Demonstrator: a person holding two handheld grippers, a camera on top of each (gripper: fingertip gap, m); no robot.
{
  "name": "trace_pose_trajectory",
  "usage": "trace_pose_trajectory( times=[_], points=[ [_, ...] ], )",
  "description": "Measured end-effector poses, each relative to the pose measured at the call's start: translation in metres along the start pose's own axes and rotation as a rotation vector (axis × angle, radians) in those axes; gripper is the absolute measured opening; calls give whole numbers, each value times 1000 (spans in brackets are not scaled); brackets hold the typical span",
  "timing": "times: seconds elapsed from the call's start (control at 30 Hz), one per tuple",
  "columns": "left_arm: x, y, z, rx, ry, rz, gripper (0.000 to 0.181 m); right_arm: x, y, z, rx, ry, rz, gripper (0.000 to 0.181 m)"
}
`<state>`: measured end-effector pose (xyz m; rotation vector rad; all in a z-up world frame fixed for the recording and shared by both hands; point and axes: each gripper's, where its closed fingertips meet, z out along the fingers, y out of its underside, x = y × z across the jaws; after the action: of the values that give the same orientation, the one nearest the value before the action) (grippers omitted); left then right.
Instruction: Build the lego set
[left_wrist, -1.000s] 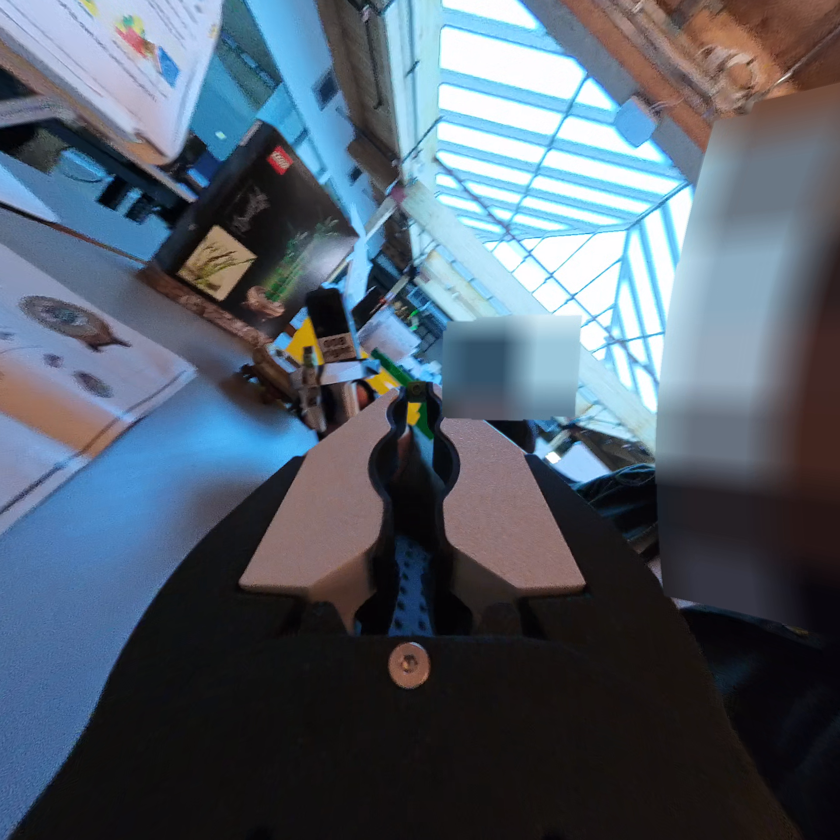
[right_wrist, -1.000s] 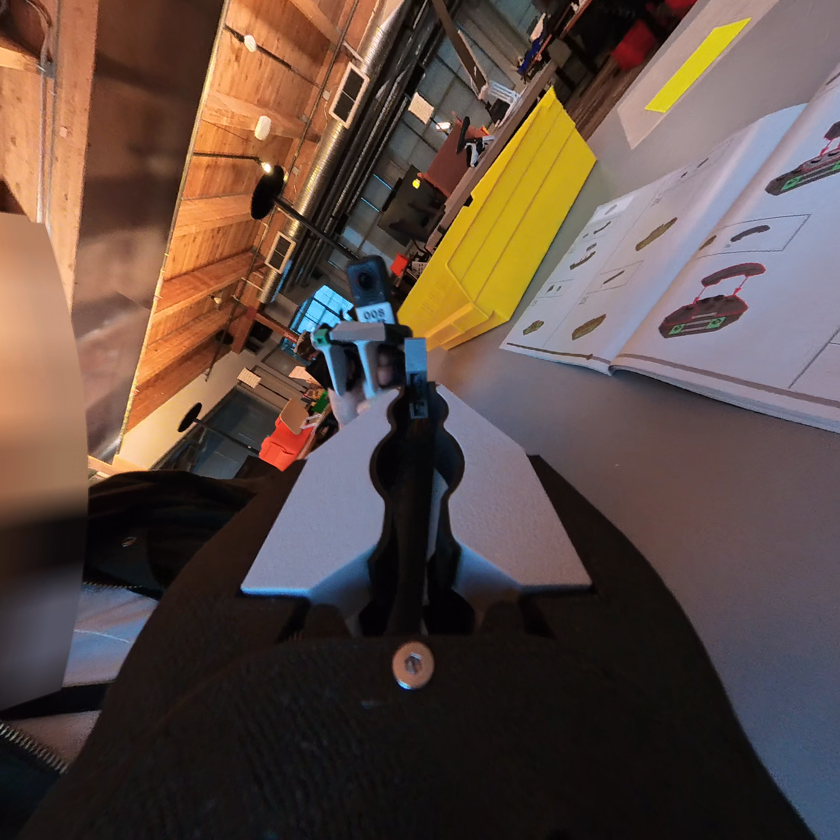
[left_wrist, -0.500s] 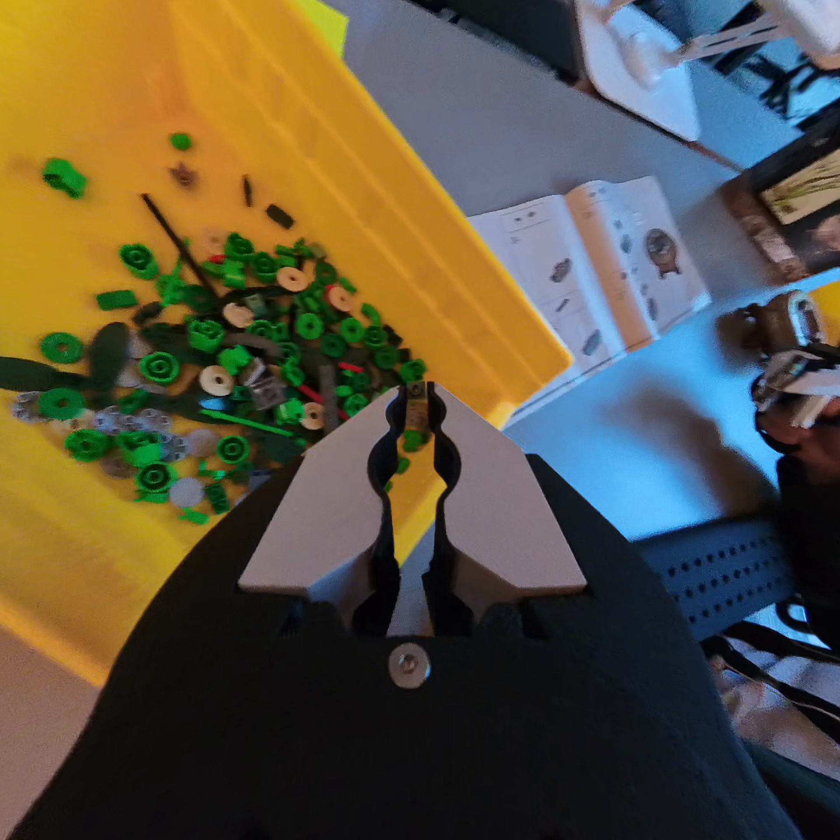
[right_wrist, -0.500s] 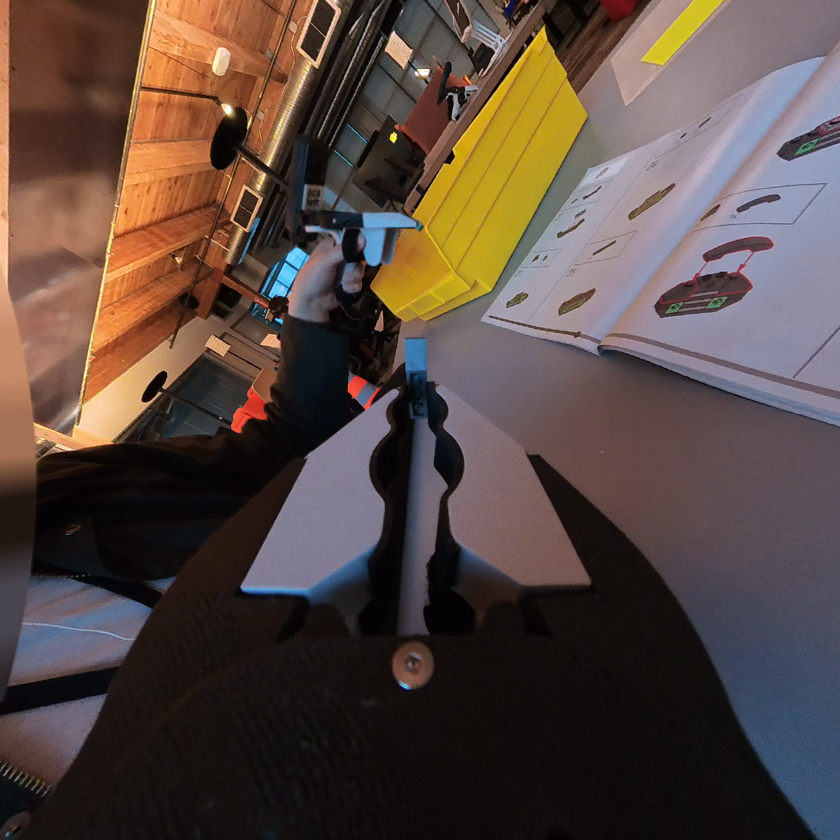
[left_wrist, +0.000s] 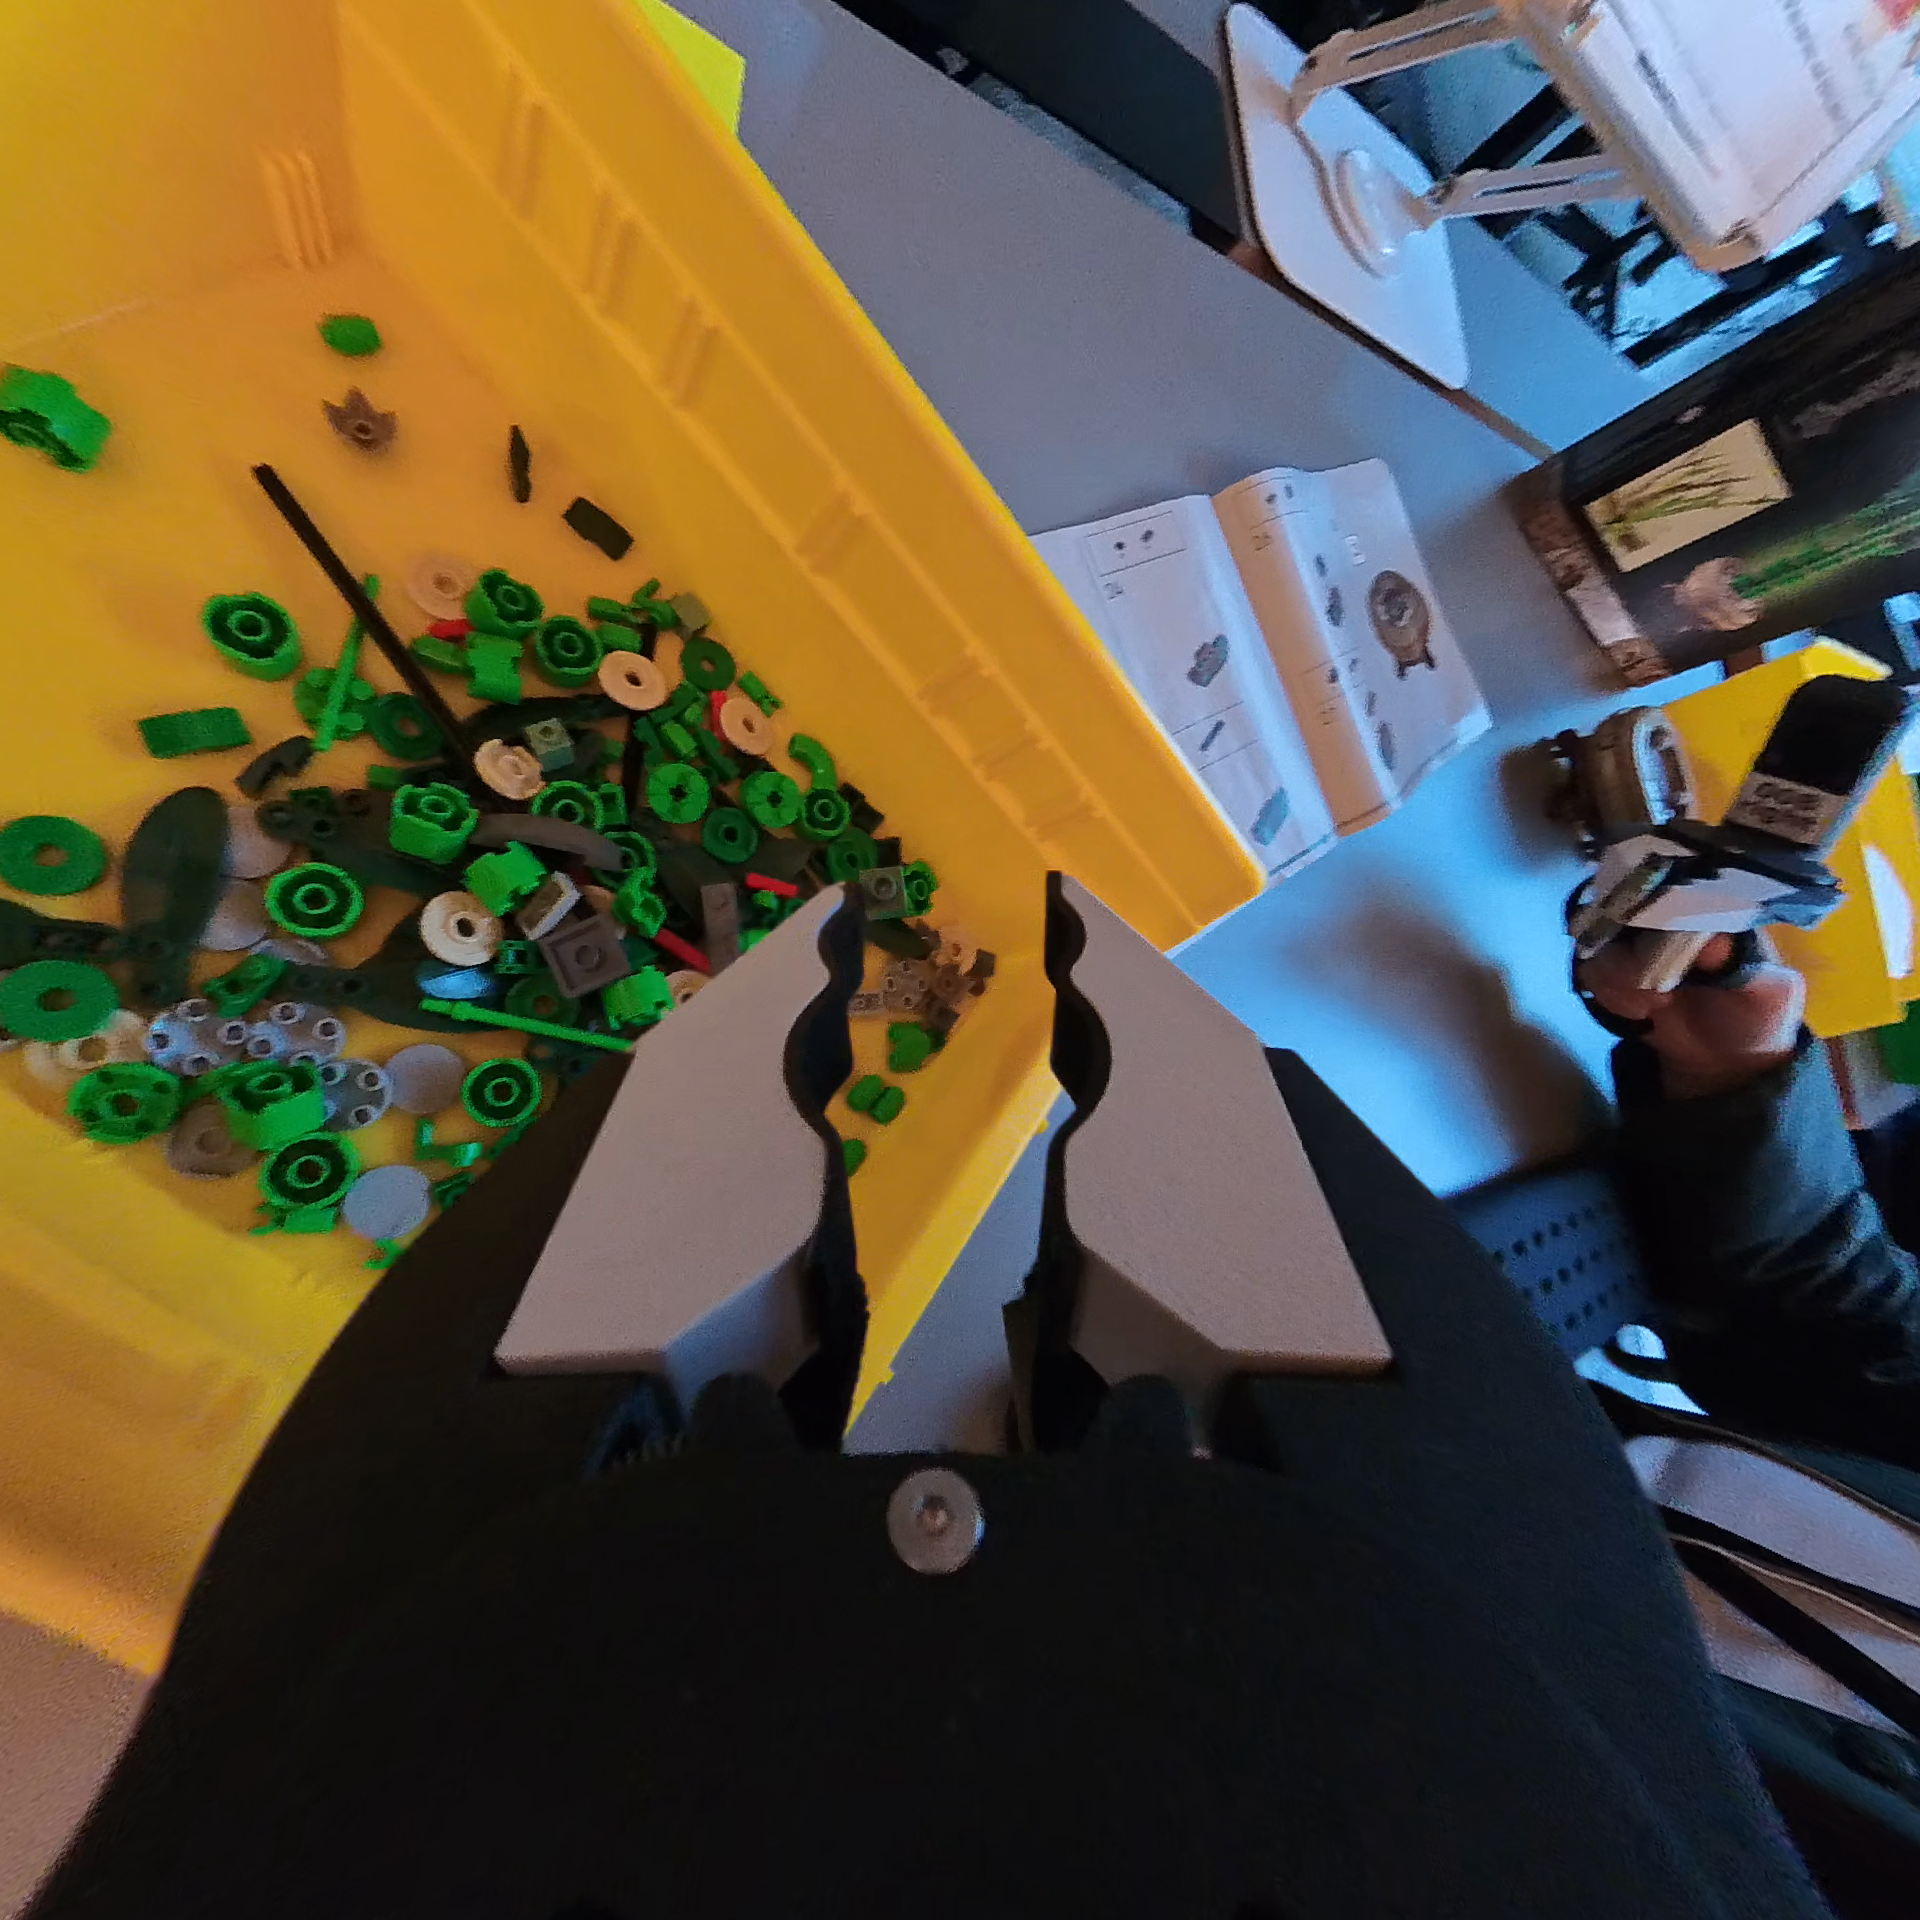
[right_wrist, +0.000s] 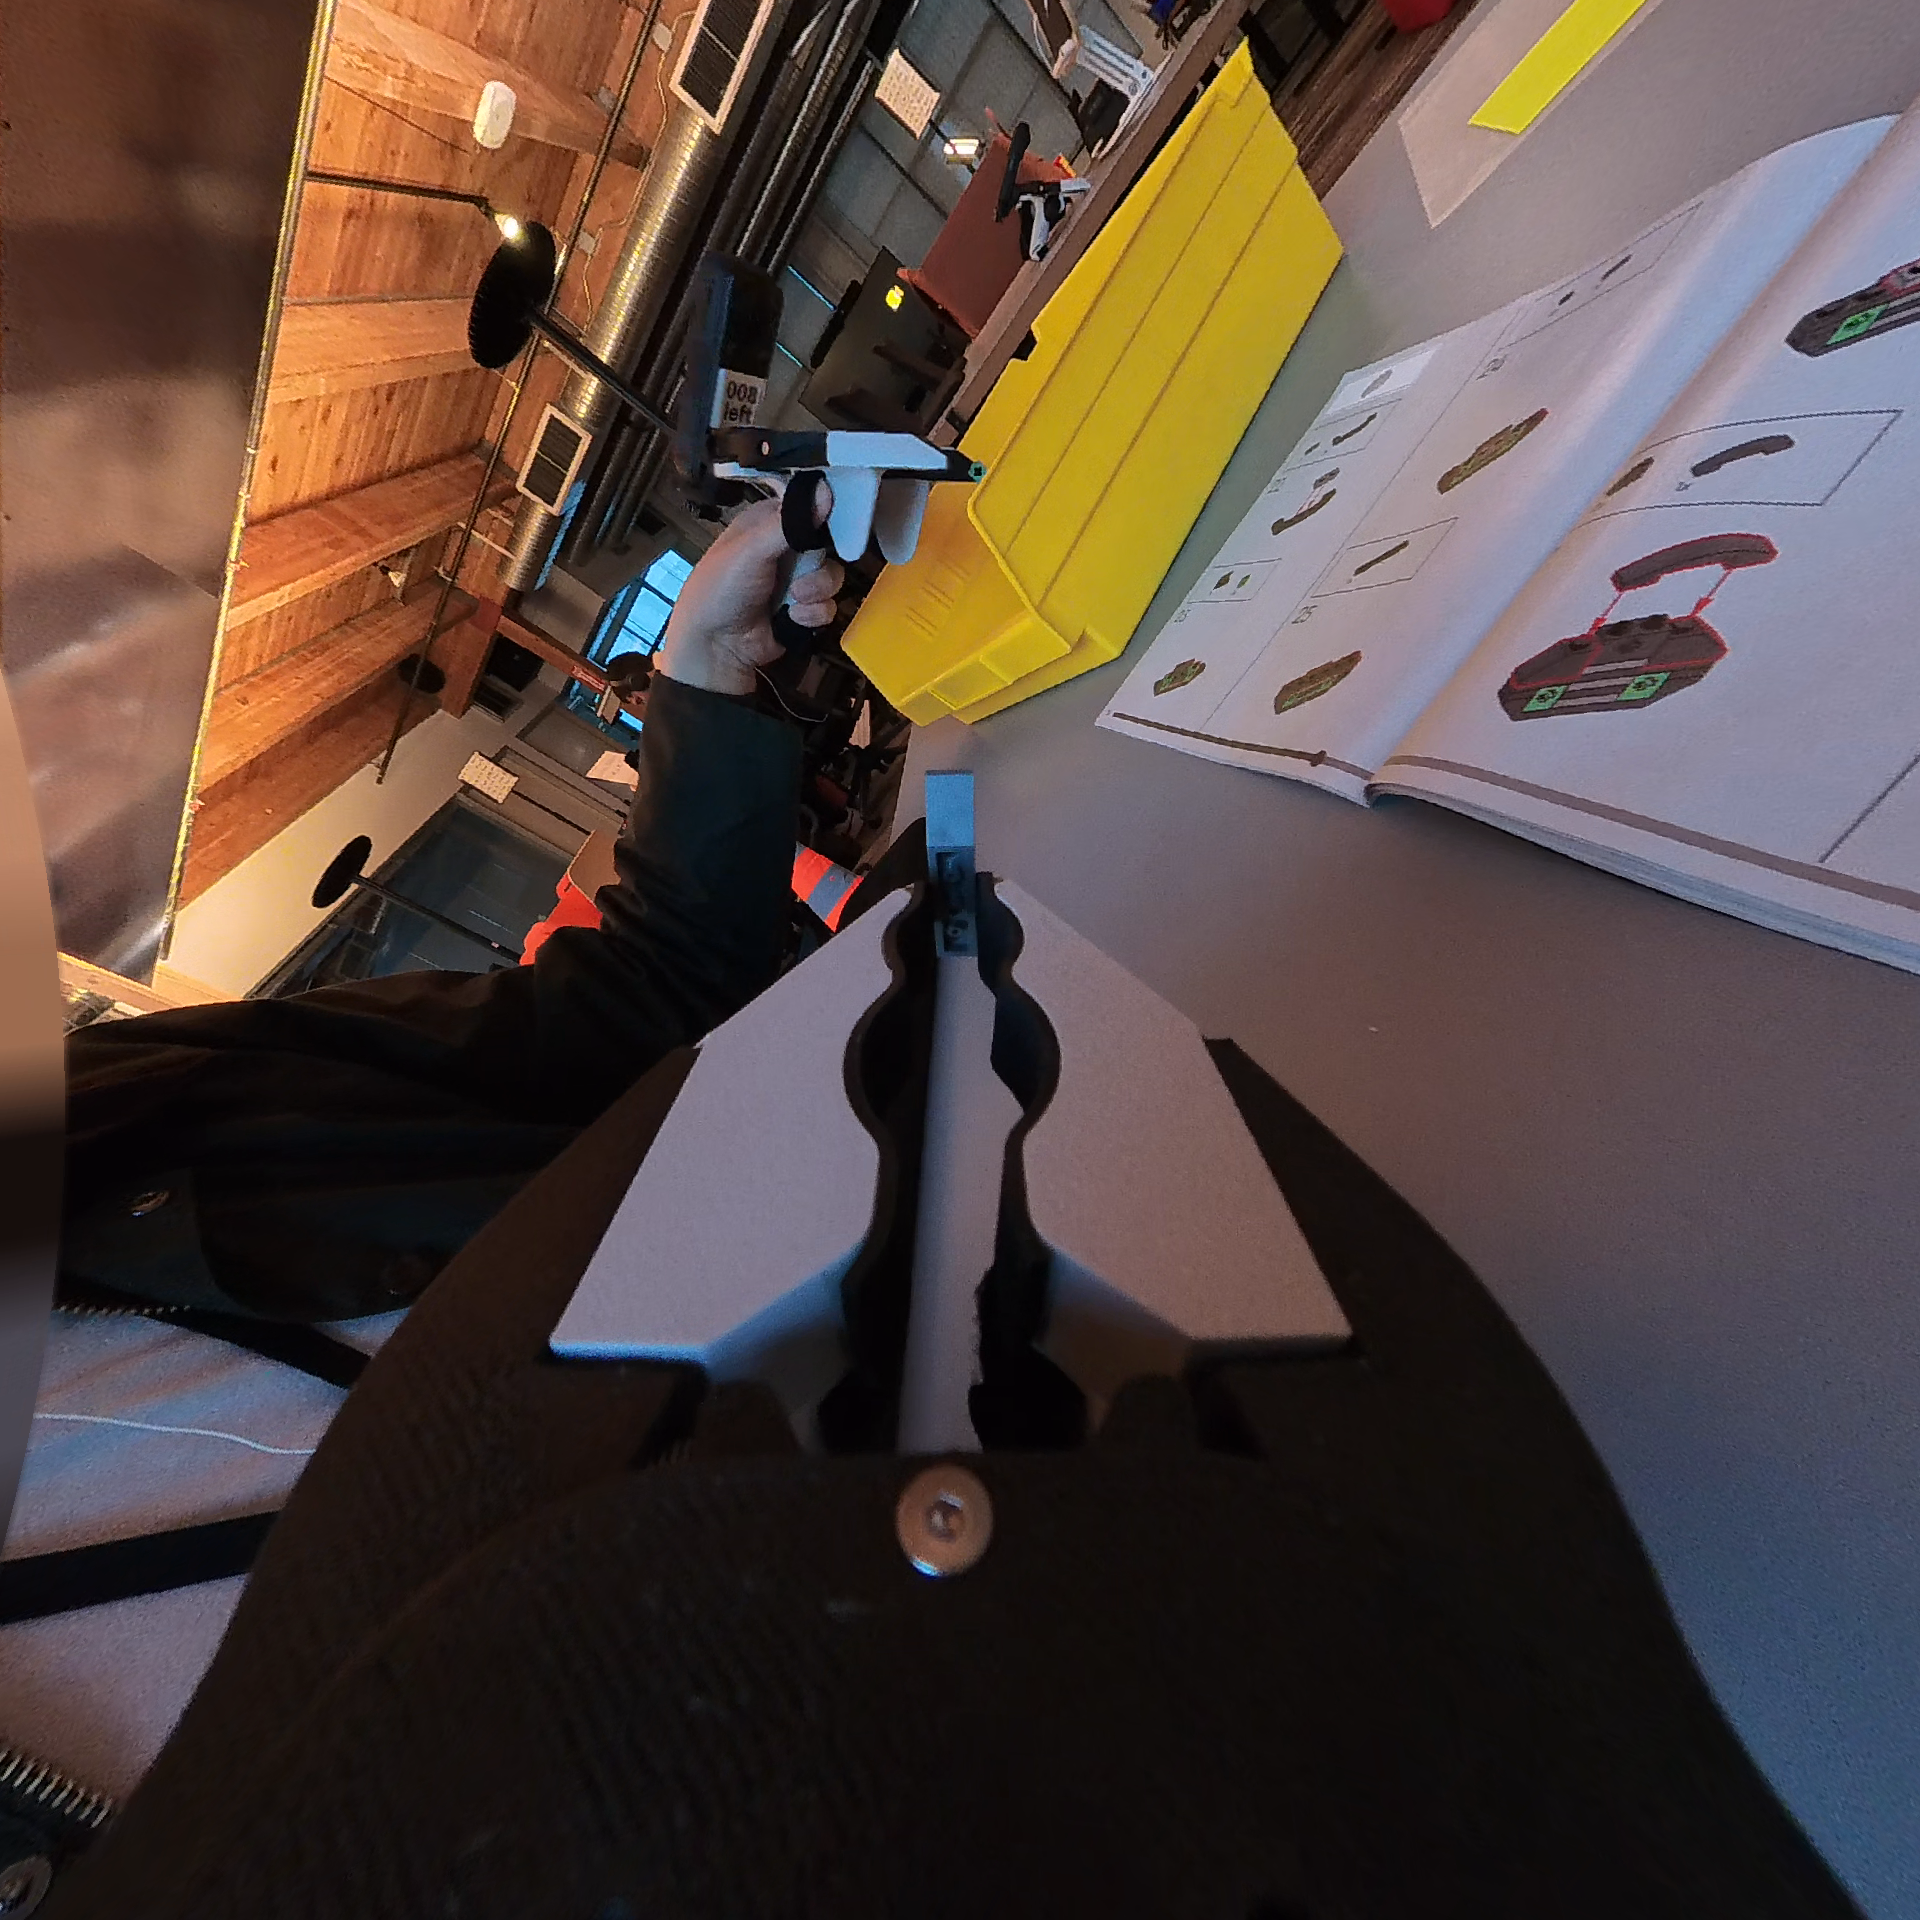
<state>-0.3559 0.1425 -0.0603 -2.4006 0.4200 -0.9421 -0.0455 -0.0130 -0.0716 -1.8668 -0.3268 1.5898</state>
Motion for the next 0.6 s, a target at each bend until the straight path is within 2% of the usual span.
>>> trace_pose_trajectory(
  times=[0.17, 0.3, 0.43, 0.6],
  points=[
    [0, 4, 7, -10, 23, -27, 24, 1, 0, 0, 0, 1, 3, 6],
    [13, 7, 14, -18, 90, -54, 23, 1, 1, 1, -5, 0, 6, 6],
    [49, 8, 14, 30, 273, -75, 19, 2, 2, 1, -10, 0, 7, 5],
    [119, 31, 7, 13, 634, -47, 20, 1, 4, 2, -18, 0, 6, 6]
  ],
)
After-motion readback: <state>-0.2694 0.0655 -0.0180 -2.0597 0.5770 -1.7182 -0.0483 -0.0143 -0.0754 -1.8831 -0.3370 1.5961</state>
